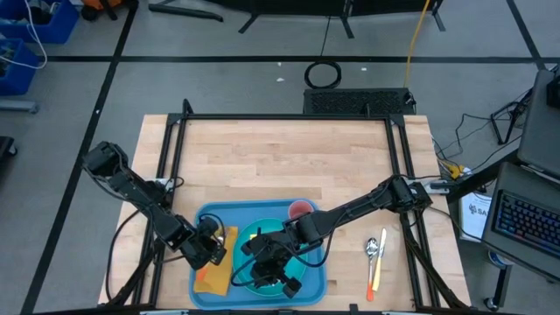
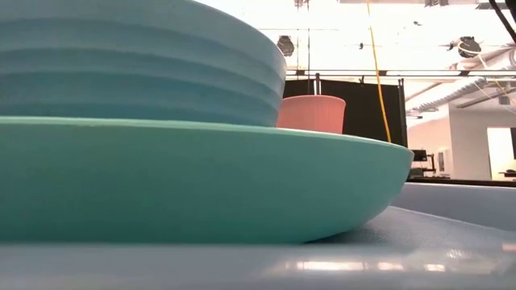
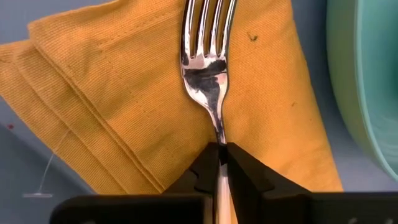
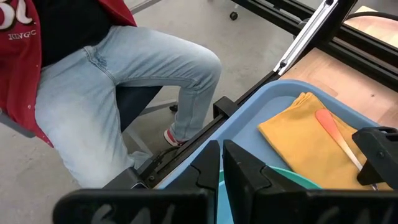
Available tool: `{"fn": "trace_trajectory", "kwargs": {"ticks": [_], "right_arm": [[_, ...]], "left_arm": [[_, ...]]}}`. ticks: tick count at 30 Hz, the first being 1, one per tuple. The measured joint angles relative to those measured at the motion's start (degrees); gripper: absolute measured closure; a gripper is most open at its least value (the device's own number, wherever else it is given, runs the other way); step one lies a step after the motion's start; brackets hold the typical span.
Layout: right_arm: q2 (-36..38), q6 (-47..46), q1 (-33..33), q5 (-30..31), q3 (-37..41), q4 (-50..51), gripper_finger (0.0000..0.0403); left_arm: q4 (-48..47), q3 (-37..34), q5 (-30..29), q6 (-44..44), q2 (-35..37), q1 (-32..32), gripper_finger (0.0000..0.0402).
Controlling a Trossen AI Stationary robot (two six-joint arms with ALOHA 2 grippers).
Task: Set up tray
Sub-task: Put the orange fork on the yellow table napkin
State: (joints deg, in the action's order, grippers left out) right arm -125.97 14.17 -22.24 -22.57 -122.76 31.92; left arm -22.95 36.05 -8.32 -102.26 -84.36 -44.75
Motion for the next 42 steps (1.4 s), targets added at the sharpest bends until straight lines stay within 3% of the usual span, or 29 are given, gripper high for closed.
{"fn": "trace_trajectory", "kwargs": {"ticks": [14, 42], "right_arm": [[-0.02, 0.0, 0.02, 0.02, 0.0, 0.0, 0.0391], [-0.04, 0.0, 0.0, 0.02, 0.0, 0.0, 0.0394]], "left_arm": [[-0.81, 0.0, -1.91, -2.38, 0.0, -1.87, 0.0372], [-4.66, -0.04, -12.66, -12.27, -0.02, -9.25, 0.0371]]}}
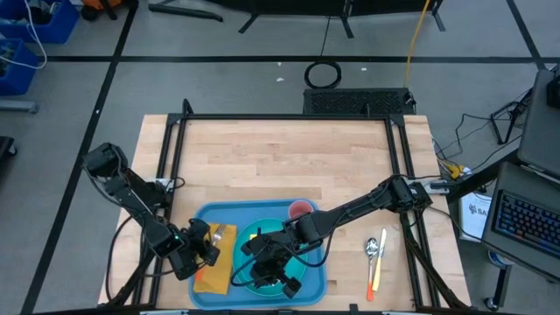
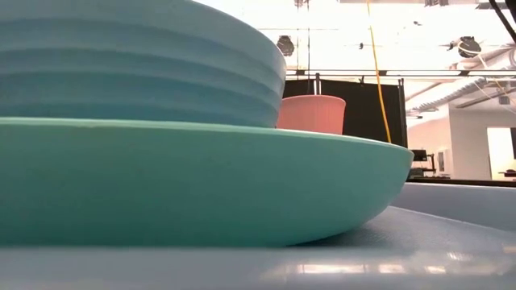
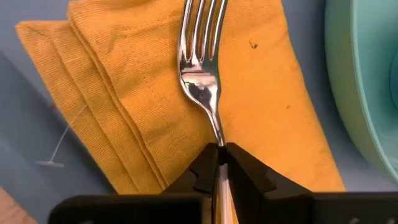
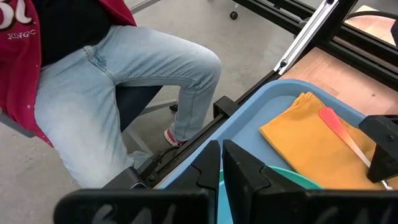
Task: Set up tray
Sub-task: Put the orange fork on the yellow table napkin
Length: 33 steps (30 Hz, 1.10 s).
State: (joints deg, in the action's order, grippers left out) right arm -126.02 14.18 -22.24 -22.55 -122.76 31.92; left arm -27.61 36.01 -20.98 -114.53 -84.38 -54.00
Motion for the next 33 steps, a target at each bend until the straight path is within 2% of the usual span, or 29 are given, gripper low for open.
{"fn": "trace_trajectory", "kwargs": {"ticks": [22, 28, 33], "right_arm": [[-0.02, 0.0, 0.02, 0.0, 0.0, 0.0, 0.0395], [-0.02, 0.0, 0.02, 0.0, 0.0, 0.0, 0.0395], [-0.02, 0.02, 0.0, 0.0, 0.0, 0.0, 0.0395]], "left_arm": [[-0.59, -0.02, -10.01, -5.65, 0.0, -4.88, 0.0371], [0.3, -0.02, -13.42, -10.97, 0.02, -6.48, 0.0394], [0.4, 0.0, -13.79, -14.38, 0.02, -7.26, 0.0392]]}}
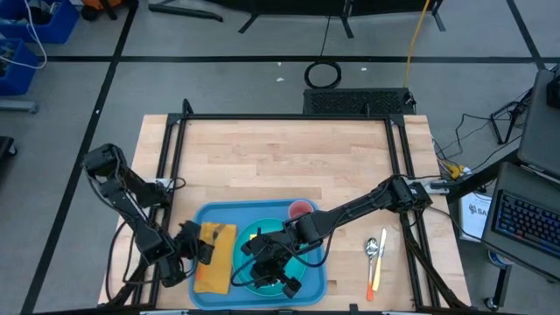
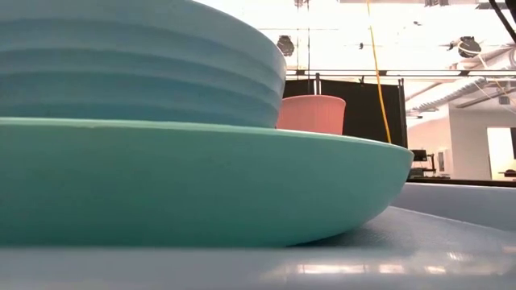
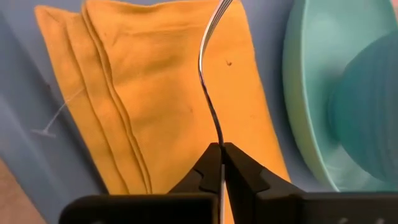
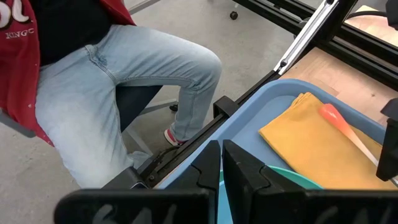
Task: Set up tray
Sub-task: Put the orange fork on the yellow table napkin
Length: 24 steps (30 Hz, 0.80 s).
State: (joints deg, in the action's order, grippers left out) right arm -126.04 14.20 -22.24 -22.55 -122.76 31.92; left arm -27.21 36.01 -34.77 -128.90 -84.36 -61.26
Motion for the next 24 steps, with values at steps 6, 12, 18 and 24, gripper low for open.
{"fn": "trace_trajectory", "kwargs": {"ticks": [6, 12, 18, 24], "right_arm": [[0.0, 0.19, 0.01, 0.0, 0.0, 0.02, 0.0395], [0.0, 0.44, 0.01, 0.0, 0.0, 0.02, 0.0395], [0.0, 1.25, 0.0, 0.0, 0.0, 0.02, 0.0394], [0.0, 1.31, 0.0, 0.0, 0.0, 0.02, 0.0394]], "left_arm": [[0.04, 0.0, -2.65, -4.23, 0.0, -1.77, 0.039], [-0.8, 0.04, -5.31, -7.91, 0.04, -3.01, 0.0395], [-1.29, 0.07, -2.94, -10.41, 0.07, -3.44, 0.039], [-1.24, 0.07, -2.8, -11.16, 0.07, -3.42, 0.0387]]}}
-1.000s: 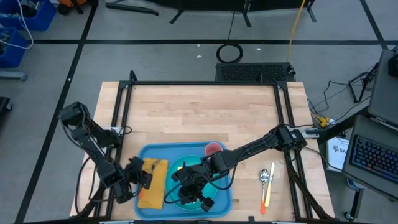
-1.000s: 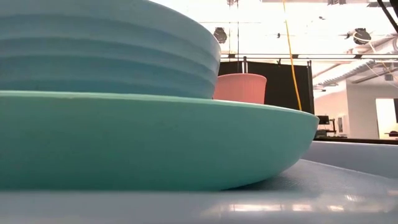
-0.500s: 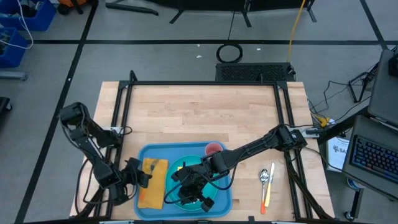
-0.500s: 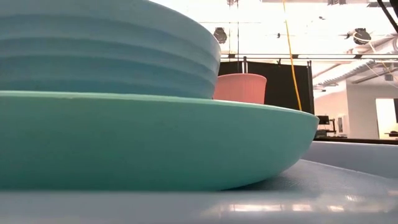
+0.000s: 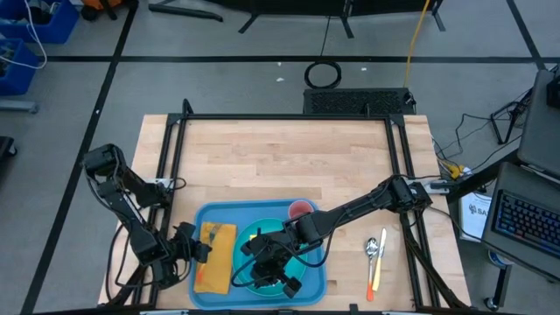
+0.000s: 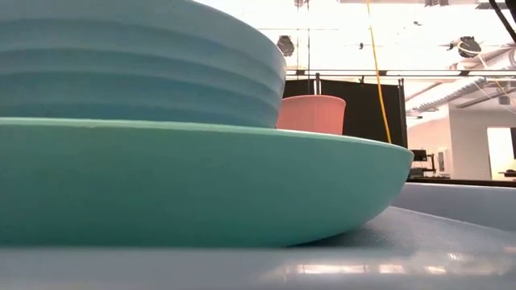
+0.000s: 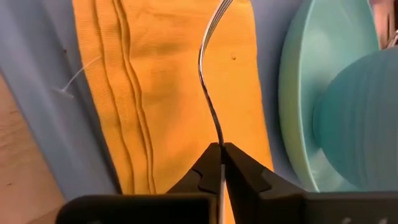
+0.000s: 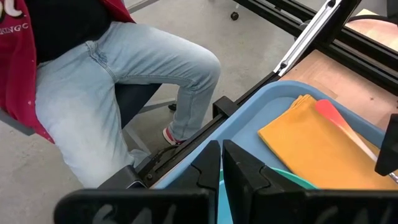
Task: Set up tray
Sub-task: Put the orange fork on the yellow table napkin
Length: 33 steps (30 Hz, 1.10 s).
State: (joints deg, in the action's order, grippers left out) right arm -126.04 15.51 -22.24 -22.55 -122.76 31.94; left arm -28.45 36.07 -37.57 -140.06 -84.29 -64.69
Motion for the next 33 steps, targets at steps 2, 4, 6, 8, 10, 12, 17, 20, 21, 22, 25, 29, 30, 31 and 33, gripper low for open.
{"fn": "trace_trajectory", "kwargs": {"ticks": [2, 4, 6, 8, 10, 12, 17, 20, 21, 22, 25, 29, 30, 31, 33], "right_arm": [[0.0, 0.0, 0.0, 0.0, 0.0, 0.0, 0.0395], [0.0, 0.0, 0.0, 0.0, 0.0, -0.04, 0.0395], [0.0, 0.02, 0.01, 0.0, 0.0, -0.21, 0.0394], [0.0, 0.02, 0.01, 0.0, 0.0, -0.36, 0.0395], [0.0, 0.02, 0.01, 0.0, 0.0, -0.37, 0.0395], [0.0, 0.01, 0.02, 0.0, 0.0, -0.36, 0.0394], [0.0, 0.0, 0.02, 0.0, 0.0, -0.19, 0.0394], [0.0, 0.0, 0.02, 0.0, 0.0, 0.03, 0.0395], [0.0, 0.0, 0.01, 0.0, 0.0, 0.02, 0.0395], [0.0, 0.0, 0.02, 0.0, 0.0, 0.01, 0.0394], [0.0, 0.0, 0.0, 0.0, 0.0, 0.0, 0.0395], [0.0, 0.0, 0.01, 0.0, 0.0, -0.48, 0.0395], [0.0, 0.0, 0.01, 0.0, 0.0, -0.5, 0.0395], [0.0, 0.0, 0.0, 0.0, 0.0, -0.51, 0.0395], [0.0, -0.02, 0.0, 0.0, 0.0, -0.5, 0.0394]], "left_arm": [[-0.29, 0.02, 0.05, 0.65, 0.0, 0.05, 0.0367], [-0.36, 0.02, 1.69, 1.67, 0.0, 0.12, 0.0348], [-0.35, 0.02, 1.97, 1.92, -0.02, 0.01, 0.0332], [-0.35, 0.02, 1.95, 1.3, -0.02, 0.0, 0.032], [-0.35, 0.02, 2.0, 1.48, -0.02, 0.0, 0.0313], [-0.32, 0.02, 1.0, 1.92, -0.02, 0.0, 0.0308], [0.04, 0.02, -6.93, 6.38, 0.75, -0.01, 0.0303], [0.72, 0.02, -10.84, 10.41, 1.07, 0.8, 0.0303], [1.59, 0.02, -12.15, 12.25, 1.19, 1.13, 0.0303], [2.73, 0.02, -12.57, 14.14, 1.34, 1.71, 0.0303], [6.5, 0.02, -11.98, 22.17, 1.49, 3.86, 0.0302], [9.1, 0.04, -7.25, 29.17, 1.51, 8.48, 0.0302], [9.01, 0.04, -5.29, 30.69, 1.51, 9.87, 0.0302], [8.88, 0.04, -3.8, 32.36, 1.51, 11.15, 0.0302], [8.6, 0.04, -1.58, 33.92, 1.51, 13.36, 0.0302]]}}
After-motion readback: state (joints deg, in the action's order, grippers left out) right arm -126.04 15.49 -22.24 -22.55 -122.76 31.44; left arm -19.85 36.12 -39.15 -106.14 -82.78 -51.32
